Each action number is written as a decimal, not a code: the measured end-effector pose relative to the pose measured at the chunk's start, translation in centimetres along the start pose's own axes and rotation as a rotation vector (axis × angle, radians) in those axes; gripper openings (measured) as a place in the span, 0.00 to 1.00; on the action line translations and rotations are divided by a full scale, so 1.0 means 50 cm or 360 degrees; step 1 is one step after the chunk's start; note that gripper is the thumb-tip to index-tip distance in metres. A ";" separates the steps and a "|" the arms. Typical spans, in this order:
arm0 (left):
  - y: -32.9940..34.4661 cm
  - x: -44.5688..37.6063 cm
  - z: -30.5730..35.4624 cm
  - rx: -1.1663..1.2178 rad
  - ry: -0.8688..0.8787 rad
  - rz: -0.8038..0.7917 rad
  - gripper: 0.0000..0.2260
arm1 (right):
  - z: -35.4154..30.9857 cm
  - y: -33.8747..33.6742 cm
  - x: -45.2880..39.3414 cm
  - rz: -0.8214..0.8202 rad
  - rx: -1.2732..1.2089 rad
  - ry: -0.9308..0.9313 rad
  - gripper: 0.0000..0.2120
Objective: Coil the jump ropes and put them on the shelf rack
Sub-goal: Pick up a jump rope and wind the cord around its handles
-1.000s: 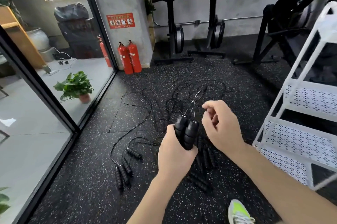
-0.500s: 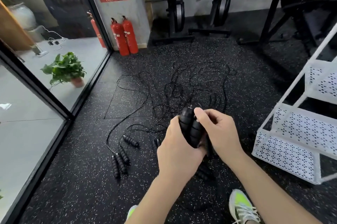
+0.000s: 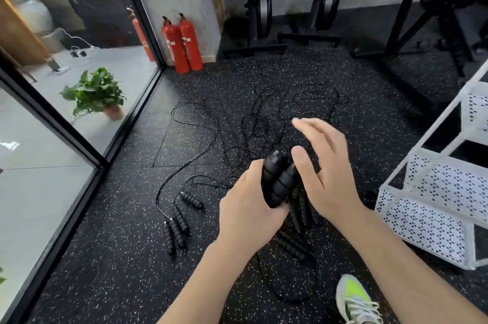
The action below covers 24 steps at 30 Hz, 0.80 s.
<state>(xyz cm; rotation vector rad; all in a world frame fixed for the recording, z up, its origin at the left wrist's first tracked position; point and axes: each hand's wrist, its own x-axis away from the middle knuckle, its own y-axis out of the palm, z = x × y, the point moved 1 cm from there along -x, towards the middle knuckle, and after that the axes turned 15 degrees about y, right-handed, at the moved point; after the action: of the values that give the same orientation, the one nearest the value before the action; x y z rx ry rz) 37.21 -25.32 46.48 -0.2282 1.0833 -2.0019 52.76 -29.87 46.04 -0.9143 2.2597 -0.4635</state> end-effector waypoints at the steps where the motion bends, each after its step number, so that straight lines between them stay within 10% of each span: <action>1: -0.003 0.002 0.000 -0.0021 0.0055 0.0001 0.23 | 0.006 -0.001 -0.002 -0.0103 -0.0080 -0.0014 0.16; 6: -0.013 0.015 0.002 -0.0126 0.0112 -0.0049 0.37 | 0.020 0.001 0.008 -0.0371 -0.0774 0.0559 0.17; 18: 0.009 0.007 -0.005 -0.0049 -0.0035 -0.0045 0.16 | 0.025 -0.010 -0.010 -0.0682 -0.1468 0.1335 0.14; 24: 0.033 -0.018 -0.027 0.1350 -0.0445 0.0175 0.10 | 0.012 0.022 0.032 -0.0532 -0.0894 0.0907 0.11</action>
<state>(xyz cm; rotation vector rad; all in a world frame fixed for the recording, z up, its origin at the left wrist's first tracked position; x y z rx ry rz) 38.08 -24.29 44.62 0.0081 0.0255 -2.0692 51.76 -30.31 44.30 -1.6262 2.8336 -0.2448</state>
